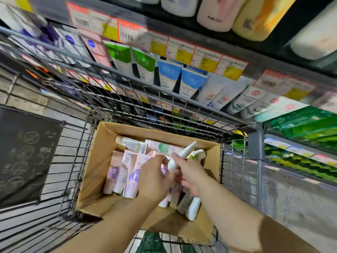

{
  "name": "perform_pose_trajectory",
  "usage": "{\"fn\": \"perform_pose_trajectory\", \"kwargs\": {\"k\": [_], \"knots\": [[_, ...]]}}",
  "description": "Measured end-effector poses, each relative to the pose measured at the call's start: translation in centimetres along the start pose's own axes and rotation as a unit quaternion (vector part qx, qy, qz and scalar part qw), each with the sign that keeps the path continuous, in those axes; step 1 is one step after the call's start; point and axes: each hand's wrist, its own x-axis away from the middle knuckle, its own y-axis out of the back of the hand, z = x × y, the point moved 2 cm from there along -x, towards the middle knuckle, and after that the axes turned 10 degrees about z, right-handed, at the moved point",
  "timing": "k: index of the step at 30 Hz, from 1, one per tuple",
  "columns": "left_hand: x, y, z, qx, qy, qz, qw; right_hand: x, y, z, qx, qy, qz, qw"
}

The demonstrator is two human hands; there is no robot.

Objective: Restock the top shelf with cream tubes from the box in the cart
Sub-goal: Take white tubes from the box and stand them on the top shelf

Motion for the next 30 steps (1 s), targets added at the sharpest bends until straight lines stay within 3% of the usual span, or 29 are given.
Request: {"fn": "perform_pose_trajectory", "kwargs": {"k": [3, 6, 9, 15, 20, 24, 27, 30], "knots": [[-0.9, -0.8, 1.7, 0.009, -0.013, 0.13, 0.991, 0.1, 1.3, 0.2, -0.034, 0.005, -0.005, 0.999], [-3.0, -1.7, 3.3, 0.026, 0.03, 0.223, 0.974, 0.4, 3.5, -0.5, 0.03, -0.005, -0.028, 0.999], [-5.4, -3.1, 2.8, -0.006, 0.031, 0.228, 0.973, 0.3, 5.1, -1.6, 0.01, -0.025, -0.011, 1.0], [-7.9, -5.8, 1.3, -0.183, 0.004, 0.198, 0.963, -0.5, 6.2, -2.4, -0.034, -0.024, 0.007, 0.999], [-8.8, -5.8, 0.0, -0.328, -0.009, 0.18, 0.927, -0.2, 6.5, -2.2, -0.034, 0.019, 0.014, 0.999], [-8.4, -5.7, -0.4, -0.379, -0.032, 0.21, 0.901, 0.0, 6.5, -1.9, 0.01, 0.05, 0.011, 0.999], [-7.4, -4.5, 0.5, -0.299, 0.01, 0.261, 0.918, 0.6, 6.1, -1.6, 0.049, 0.054, 0.011, 0.997], [-5.7, -1.3, 1.5, -0.093, 0.074, 0.33, 0.937, 1.9, 5.3, -1.0, 0.073, 0.058, 0.03, 0.995]]}}
